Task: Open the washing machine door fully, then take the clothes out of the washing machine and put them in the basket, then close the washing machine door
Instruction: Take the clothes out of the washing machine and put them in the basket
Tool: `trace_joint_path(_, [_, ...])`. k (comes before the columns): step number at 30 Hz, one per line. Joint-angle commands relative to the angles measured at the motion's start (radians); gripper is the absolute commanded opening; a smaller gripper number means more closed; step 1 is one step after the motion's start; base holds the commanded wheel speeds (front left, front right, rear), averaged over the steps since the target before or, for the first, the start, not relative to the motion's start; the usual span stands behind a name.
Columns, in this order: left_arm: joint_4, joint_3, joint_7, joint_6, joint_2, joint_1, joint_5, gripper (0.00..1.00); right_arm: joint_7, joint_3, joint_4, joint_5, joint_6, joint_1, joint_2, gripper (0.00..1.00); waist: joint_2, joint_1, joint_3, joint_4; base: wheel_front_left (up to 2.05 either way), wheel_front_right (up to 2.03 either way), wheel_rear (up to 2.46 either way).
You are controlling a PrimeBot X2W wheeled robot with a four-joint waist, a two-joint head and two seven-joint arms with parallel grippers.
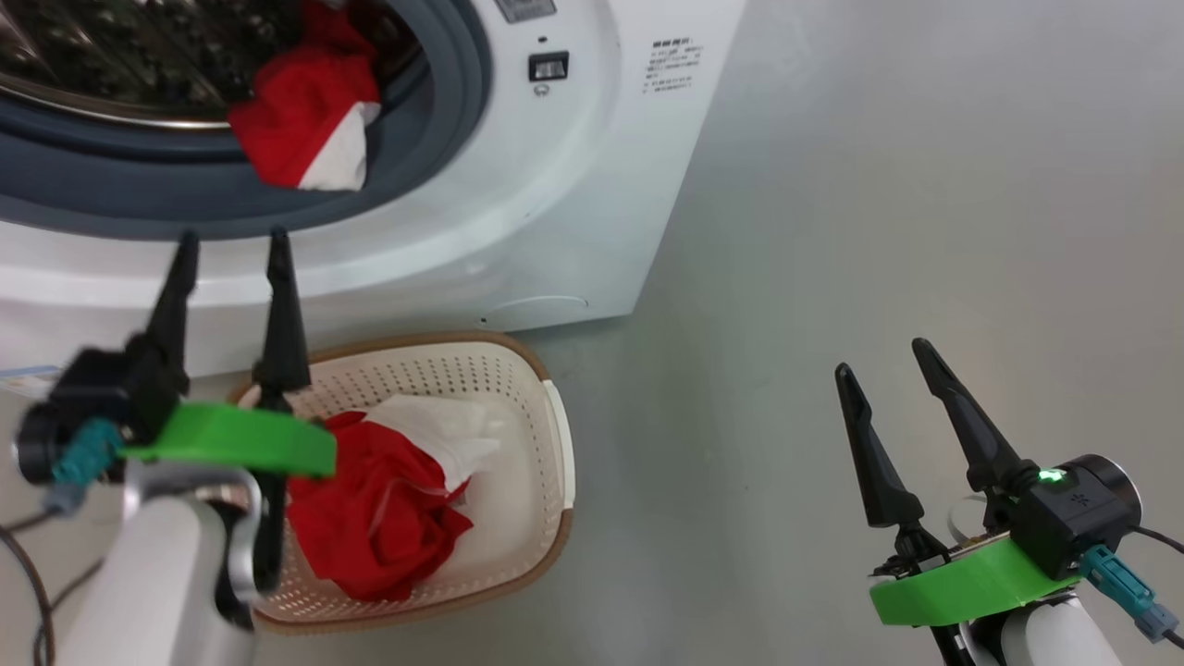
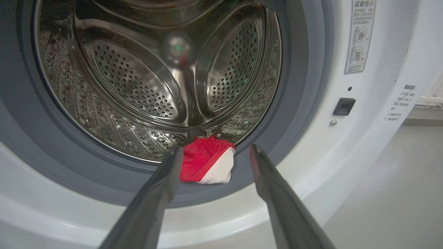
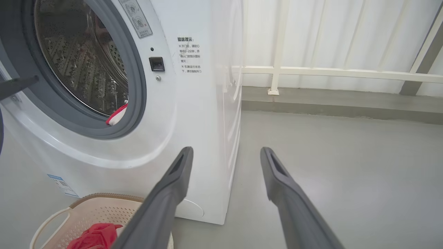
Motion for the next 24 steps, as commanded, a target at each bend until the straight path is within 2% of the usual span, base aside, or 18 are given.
trace_joint_path(1, [-0.013,0.038,0.0,-0.007,0.033,-0.039,-0.001,1.0,-0.009,0.022,-0.02,0.01,0.006,-0.024,-0.008,1.0,-0.0001,0.0,0.024,-0.014,0.0,0.0,0.0])
trace_joint_path(13, [0.186,0.068,0.016,-0.049,0.083,-0.294,-0.032,1.0,-0.009,0.039,-0.025,0.016,0.006,-0.071,-0.008,1.0,-0.0001,0.0,0.117,-0.037,0.0,0.0,0.0])
trace_joint_path(18, [0.275,0.08,0.023,-0.077,0.105,-0.403,-0.053,1.0,-0.009,0.047,-0.021,0.014,0.006,-0.091,-0.008,1.0,-0.0001,0.0,0.152,-0.042,0.0,0.0,0.0])
trace_joint_path(24, [0.381,0.083,0.066,-0.12,0.105,-0.496,-0.096,1.0,-0.009,0.057,-0.016,0.012,0.006,-0.104,-0.008,1.0,-0.0001,0.0,0.17,-0.05,0.0,0.0,0.0])
